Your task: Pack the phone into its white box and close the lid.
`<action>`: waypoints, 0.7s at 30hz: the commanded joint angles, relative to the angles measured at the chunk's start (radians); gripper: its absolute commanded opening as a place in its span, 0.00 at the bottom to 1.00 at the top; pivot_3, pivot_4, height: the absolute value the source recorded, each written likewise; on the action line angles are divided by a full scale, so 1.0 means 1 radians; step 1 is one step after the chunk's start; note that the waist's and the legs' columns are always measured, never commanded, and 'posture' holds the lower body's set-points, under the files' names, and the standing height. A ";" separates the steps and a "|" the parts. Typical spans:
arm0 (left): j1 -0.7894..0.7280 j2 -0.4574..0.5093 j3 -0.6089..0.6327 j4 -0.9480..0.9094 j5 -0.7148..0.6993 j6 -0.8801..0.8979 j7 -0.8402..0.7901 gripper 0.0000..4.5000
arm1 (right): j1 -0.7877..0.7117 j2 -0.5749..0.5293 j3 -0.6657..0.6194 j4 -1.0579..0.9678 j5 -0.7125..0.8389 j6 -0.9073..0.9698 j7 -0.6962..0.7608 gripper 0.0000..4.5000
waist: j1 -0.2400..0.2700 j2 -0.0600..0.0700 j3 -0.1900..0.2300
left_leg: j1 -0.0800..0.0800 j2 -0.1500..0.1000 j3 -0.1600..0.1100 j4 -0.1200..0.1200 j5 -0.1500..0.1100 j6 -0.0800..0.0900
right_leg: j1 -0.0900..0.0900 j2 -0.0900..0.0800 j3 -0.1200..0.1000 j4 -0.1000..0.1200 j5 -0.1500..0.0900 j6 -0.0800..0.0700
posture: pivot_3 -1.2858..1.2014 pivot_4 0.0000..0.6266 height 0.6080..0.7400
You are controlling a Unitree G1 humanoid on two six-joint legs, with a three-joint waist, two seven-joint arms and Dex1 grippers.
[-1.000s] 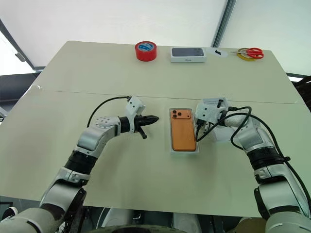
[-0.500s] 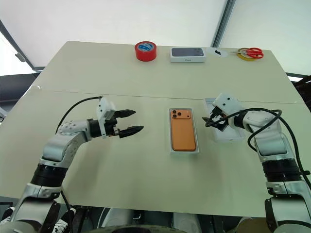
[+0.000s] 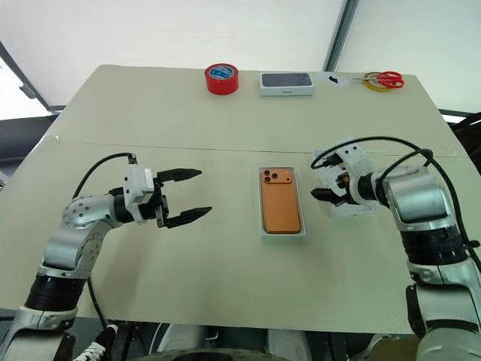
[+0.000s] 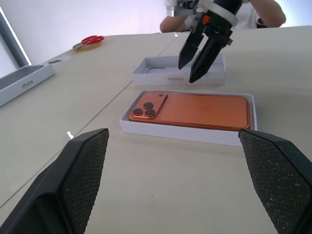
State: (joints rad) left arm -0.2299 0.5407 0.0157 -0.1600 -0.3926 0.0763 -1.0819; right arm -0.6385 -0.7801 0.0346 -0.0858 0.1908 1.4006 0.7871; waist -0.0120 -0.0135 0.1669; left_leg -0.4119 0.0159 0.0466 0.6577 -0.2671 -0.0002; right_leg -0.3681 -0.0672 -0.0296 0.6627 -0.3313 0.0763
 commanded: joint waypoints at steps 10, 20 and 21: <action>0.066 -0.016 -0.004 -0.066 0.011 -0.062 0.074 1.00 | -0.101 0.048 0.067 0.086 0.031 0.079 -0.139 1.00 | -0.003 0.000 0.000 | 0.000 0.000 0.001 -0.002 0.000 0.000 | -0.001 0.000 0.000 0.000 0.000 0.000 | 0.52 0.24 1.00; 0.084 -0.008 -0.011 -0.089 0.017 -0.041 0.106 1.00 | -0.092 0.099 0.062 0.123 0.016 0.062 -0.248 0.14 | -0.006 -0.001 -0.001 | 0.000 0.000 0.001 -0.002 0.000 0.000 | -0.001 0.001 0.000 0.000 0.000 0.000 | 0.52 0.24 1.00; 0.085 -0.006 -0.010 -0.089 0.017 -0.041 0.107 1.00 | -0.091 0.102 0.059 0.122 0.016 0.066 -0.256 0.02 | -0.005 -0.001 -0.001 | 0.000 0.000 0.001 -0.002 0.000 0.000 | -0.001 0.001 0.000 0.000 0.000 0.000 | 0.52 0.24 1.00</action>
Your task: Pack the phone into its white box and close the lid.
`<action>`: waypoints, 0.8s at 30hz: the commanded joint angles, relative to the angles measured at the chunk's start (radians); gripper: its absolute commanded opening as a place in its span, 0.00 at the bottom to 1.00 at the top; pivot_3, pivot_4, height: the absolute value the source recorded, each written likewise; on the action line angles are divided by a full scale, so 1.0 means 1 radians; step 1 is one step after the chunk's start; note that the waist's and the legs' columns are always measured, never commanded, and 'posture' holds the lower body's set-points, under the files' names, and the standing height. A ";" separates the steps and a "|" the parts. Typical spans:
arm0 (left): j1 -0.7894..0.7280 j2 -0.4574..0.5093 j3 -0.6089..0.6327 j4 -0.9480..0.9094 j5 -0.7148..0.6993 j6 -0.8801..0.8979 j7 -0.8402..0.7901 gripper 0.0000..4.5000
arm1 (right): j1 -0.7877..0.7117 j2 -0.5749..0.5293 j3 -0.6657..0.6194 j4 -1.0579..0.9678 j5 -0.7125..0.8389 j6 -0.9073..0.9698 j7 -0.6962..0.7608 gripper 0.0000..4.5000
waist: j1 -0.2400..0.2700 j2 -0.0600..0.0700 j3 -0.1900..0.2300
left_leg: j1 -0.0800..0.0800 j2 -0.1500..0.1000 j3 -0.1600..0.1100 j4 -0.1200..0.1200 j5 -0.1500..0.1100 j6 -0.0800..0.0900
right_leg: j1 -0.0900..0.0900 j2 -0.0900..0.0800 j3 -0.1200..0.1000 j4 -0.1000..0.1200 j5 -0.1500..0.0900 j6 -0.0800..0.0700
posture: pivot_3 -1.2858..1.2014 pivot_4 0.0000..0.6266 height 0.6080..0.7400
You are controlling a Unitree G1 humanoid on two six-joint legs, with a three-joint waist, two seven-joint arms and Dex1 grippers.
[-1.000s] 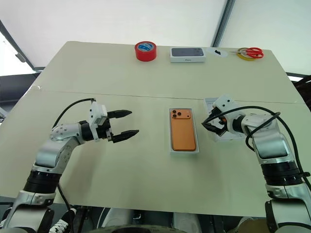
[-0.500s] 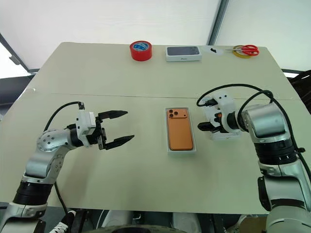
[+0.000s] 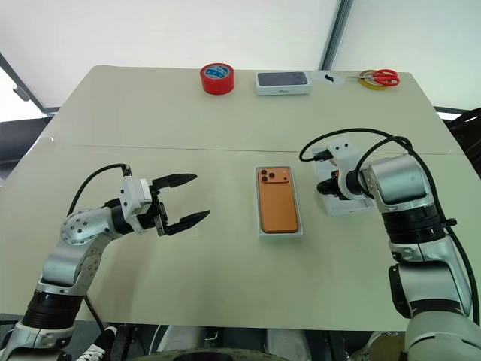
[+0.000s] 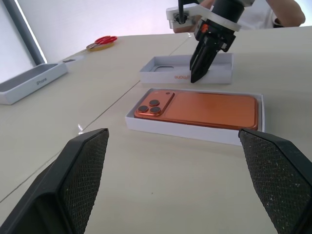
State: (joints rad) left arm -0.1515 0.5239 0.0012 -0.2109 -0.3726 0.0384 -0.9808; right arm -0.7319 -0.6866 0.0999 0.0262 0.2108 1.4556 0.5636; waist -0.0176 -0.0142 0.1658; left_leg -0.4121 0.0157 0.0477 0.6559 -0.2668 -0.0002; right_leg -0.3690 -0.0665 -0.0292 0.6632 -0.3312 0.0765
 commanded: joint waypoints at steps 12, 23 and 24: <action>-0.032 0.016 0.020 -0.003 -0.103 0.120 -0.012 0.19 | -0.108 0.155 -0.205 0.046 0.003 -0.113 -0.177 0.00 | -0.001 0.001 0.001 | 0.000 0.000 0.001 0.000 0.000 0.000 | -0.001 0.000 0.000 0.000 0.000 0.000 | 0.52 0.24 1.00; -0.050 -0.042 0.017 -0.014 -0.097 0.148 0.080 0.01 | -0.023 0.552 -0.502 -0.267 0.432 -0.248 -0.132 0.00 | 0.005 0.001 0.001 | -0.002 0.000 0.001 -0.004 0.001 -0.002 | -0.005 0.002 0.001 0.002 0.000 0.000 | 0.52 0.24 1.00; -0.052 -0.047 0.019 -0.016 -0.098 0.151 0.089 0.01 | -0.015 0.591 -0.533 -0.294 0.484 -0.202 -0.155 0.00 | 0.005 0.002 0.001 | -0.002 0.000 0.001 -0.004 0.001 -0.002 | -0.005 0.002 0.001 0.002 0.000 0.000 | 0.52 0.24 1.00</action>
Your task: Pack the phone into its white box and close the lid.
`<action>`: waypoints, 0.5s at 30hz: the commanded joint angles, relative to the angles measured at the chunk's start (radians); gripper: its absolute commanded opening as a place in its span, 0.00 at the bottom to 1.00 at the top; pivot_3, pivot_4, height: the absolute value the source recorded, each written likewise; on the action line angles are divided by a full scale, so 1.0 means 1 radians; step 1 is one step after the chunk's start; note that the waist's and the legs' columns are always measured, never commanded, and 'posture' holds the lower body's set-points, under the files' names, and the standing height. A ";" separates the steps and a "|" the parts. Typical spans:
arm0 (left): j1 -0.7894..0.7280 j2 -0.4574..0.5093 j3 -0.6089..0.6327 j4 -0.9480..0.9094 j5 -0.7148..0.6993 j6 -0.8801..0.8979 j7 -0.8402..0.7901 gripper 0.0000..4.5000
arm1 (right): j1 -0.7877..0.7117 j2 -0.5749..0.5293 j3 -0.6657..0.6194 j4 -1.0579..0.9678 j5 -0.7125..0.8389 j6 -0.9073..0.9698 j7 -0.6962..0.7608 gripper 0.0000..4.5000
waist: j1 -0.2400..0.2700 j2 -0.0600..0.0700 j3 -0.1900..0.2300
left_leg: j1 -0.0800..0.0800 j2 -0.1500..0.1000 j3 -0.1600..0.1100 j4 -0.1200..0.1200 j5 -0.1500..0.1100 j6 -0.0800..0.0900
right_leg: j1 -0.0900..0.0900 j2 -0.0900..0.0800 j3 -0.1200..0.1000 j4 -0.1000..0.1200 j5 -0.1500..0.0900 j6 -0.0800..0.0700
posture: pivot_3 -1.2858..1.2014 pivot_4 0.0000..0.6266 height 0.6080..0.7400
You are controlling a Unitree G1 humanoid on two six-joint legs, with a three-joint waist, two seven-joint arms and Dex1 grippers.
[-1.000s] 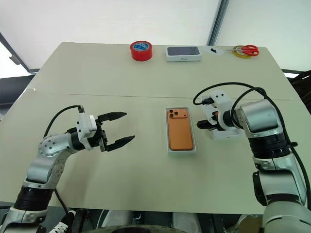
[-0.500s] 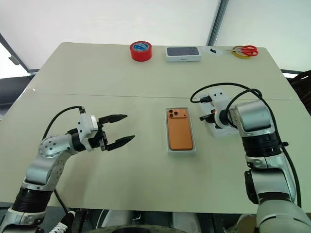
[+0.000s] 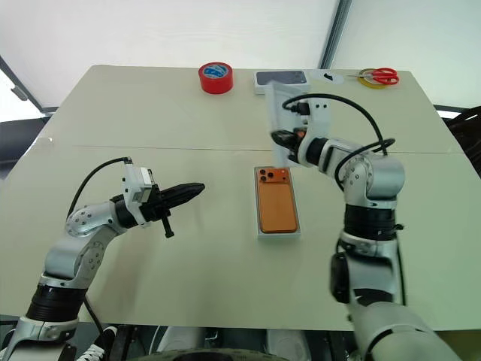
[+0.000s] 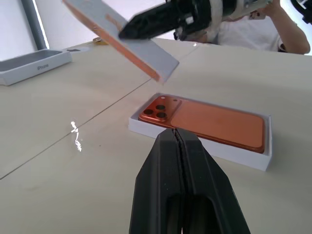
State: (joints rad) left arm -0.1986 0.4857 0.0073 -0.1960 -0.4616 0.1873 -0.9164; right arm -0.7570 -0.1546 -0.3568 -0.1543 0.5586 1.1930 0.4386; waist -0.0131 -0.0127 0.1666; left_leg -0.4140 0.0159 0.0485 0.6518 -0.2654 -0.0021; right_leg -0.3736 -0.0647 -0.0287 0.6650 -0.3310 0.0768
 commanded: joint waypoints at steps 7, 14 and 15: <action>-0.033 -0.031 0.019 -0.054 -0.023 0.031 0.077 0.01 | 0.149 0.154 -0.236 -0.145 0.653 0.421 -0.147 0.00 | 0.000 0.000 0.000 | 0.000 0.000 0.000 0.000 0.000 0.000 | 0.000 -0.001 0.000 0.000 0.000 0.000 | 0.52 0.24 1.00; -0.038 -0.035 0.043 -0.084 -0.084 0.085 0.085 0.01 | 0.339 -0.135 0.038 0.003 1.206 0.309 -0.378 0.00 | -0.009 0.000 0.000 | 0.000 0.000 0.000 0.000 0.000 0.000 | 0.001 -0.001 0.000 -0.001 0.000 0.000 | 0.52 0.24 1.00; -0.032 -0.035 0.036 -0.089 -0.080 0.086 0.085 0.01 | 0.348 -0.167 0.089 0.016 1.281 0.253 -0.429 0.00 | -0.010 0.000 0.000 | 0.001 0.000 0.000 0.000 0.000 0.000 | 0.001 0.000 0.000 -0.001 0.000 0.000 | 0.52 0.24 1.00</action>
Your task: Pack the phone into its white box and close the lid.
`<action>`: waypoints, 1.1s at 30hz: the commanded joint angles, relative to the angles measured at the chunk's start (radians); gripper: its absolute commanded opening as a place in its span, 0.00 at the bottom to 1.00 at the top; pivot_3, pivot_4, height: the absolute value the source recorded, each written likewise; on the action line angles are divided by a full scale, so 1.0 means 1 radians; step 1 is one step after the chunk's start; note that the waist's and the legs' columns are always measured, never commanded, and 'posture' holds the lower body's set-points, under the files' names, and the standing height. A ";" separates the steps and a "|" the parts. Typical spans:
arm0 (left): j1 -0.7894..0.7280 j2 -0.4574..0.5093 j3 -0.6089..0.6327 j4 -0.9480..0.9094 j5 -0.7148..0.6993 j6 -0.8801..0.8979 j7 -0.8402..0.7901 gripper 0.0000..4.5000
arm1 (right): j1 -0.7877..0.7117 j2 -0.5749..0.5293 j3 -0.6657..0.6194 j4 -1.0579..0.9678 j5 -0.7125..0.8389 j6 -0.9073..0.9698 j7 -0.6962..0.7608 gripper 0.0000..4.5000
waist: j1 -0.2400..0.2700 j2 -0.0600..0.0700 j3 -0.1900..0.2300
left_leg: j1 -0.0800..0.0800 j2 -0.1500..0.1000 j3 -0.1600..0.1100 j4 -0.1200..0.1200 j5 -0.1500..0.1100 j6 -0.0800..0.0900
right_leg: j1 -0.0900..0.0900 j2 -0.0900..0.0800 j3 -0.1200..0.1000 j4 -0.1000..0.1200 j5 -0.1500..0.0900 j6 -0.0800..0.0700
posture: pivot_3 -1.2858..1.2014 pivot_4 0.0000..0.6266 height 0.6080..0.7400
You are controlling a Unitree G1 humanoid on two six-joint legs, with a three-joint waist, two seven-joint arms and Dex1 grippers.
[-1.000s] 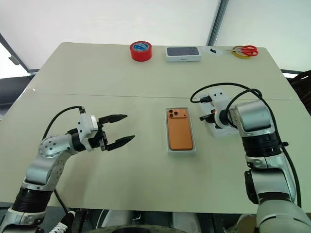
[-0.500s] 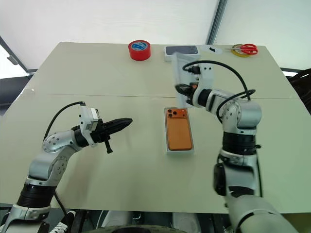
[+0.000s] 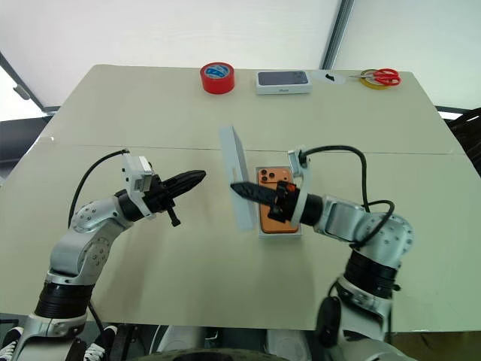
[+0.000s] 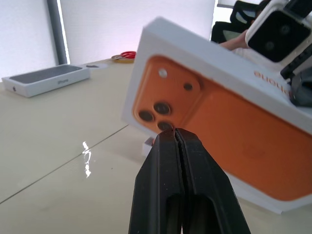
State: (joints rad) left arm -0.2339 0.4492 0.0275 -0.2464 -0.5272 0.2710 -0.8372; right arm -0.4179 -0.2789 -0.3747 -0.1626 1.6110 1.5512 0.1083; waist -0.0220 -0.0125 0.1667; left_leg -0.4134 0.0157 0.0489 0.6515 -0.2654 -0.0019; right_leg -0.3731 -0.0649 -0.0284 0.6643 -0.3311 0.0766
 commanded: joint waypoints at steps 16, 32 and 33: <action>0.049 -0.071 -0.120 0.042 0.117 -0.053 0.027 0.01 | 0.006 -0.180 0.333 0.129 0.177 -0.390 -0.252 0.00 | 0.011 -0.001 0.000 | -0.002 0.001 0.000 0.002 0.000 0.000 | 0.000 0.001 0.000 -0.001 0.000 0.000 | 0.52 0.24 1.00; -0.166 -0.280 -0.231 0.334 0.202 -0.155 0.000 0.00 | 0.016 -0.446 0.197 0.178 -0.166 -0.470 0.057 0.42 | 0.013 -0.001 -0.001 | -0.003 0.000 0.000 0.002 -0.001 0.001 | 0.000 0.001 0.000 -0.001 0.000 0.001 | 0.52 0.24 1.00; -0.168 -0.288 -0.234 0.339 0.204 -0.156 -0.002 0.00 | 0.010 -0.460 0.183 0.194 -0.192 -0.477 0.089 0.42 | 0.012 -0.001 -0.001 | -0.004 0.000 0.000 0.002 -0.001 0.001 | -0.001 0.002 0.000 -0.001 0.000 0.001 | 0.52 0.24 1.00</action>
State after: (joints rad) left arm -0.3876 0.1729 -0.1929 0.1059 -0.3262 0.1385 -0.8322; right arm -0.3904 -0.7230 -0.1564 0.0274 1.4711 1.0995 0.1297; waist -0.0099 -0.0137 0.1661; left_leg -0.4171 0.0162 0.0485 0.6539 -0.2659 -0.0007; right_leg -0.3741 -0.0630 -0.0287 0.6629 -0.3309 0.0771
